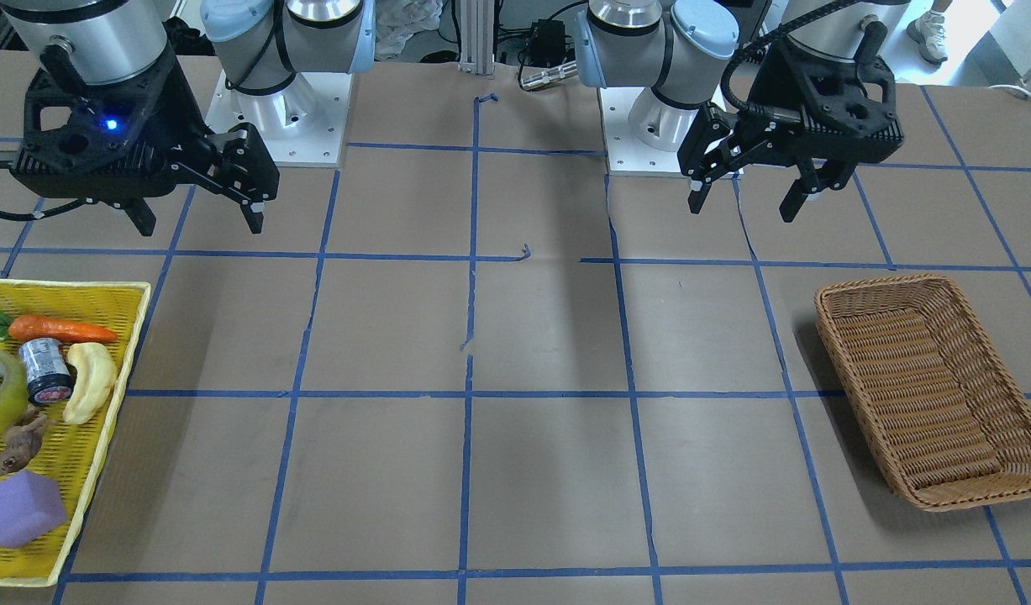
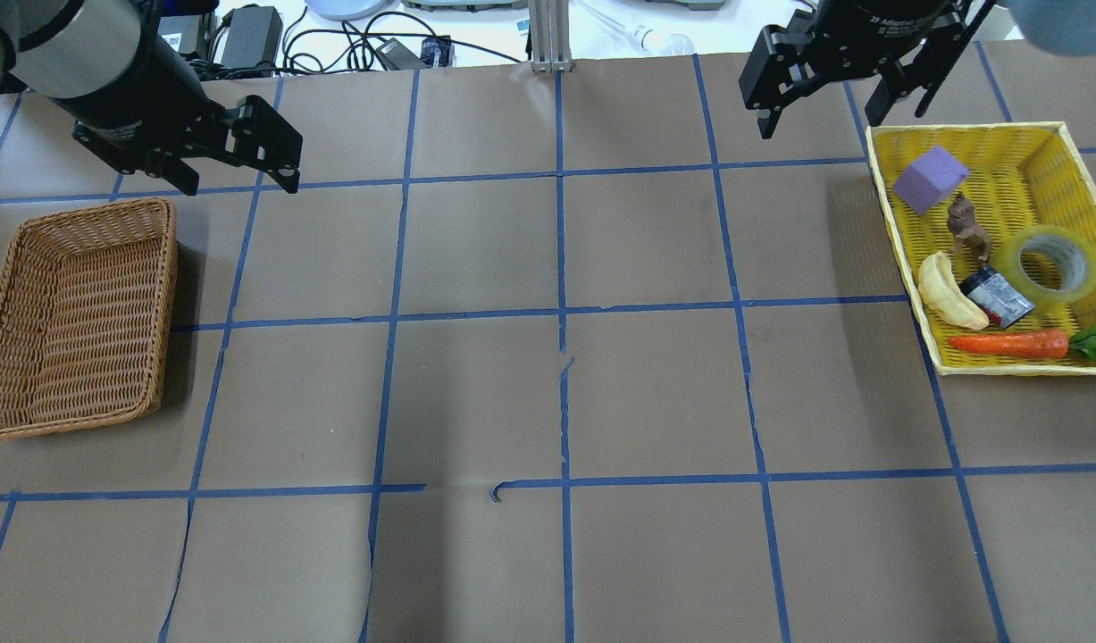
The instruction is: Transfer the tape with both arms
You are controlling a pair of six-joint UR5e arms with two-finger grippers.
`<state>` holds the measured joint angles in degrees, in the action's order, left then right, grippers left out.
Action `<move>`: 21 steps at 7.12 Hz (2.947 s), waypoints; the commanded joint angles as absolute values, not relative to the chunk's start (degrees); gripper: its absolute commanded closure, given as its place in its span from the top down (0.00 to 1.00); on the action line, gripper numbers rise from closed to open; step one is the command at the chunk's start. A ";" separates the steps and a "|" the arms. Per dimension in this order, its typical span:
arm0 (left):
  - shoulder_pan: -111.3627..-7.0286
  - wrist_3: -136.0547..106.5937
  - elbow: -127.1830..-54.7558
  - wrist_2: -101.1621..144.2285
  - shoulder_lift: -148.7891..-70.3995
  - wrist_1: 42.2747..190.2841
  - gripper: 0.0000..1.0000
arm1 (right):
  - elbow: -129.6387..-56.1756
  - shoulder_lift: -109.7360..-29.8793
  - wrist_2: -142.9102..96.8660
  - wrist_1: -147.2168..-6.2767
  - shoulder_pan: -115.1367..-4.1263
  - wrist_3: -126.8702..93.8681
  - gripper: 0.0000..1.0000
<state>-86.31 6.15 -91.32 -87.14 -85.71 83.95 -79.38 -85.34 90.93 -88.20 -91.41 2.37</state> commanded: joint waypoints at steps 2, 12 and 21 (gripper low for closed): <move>-86.31 6.15 -91.32 -87.19 -85.69 83.94 1.00 | -79.28 -85.25 90.88 -88.42 -90.97 2.55 1.00; -86.31 6.15 -91.32 -87.10 -85.69 83.94 1.00 | -85.83 -67.43 93.87 -111.09 -55.92 72.69 1.00; -86.31 6.15 -91.32 -87.01 -85.69 83.94 1.00 | -95.71 -59.95 90.97 -133.33 -52.56 86.92 0.39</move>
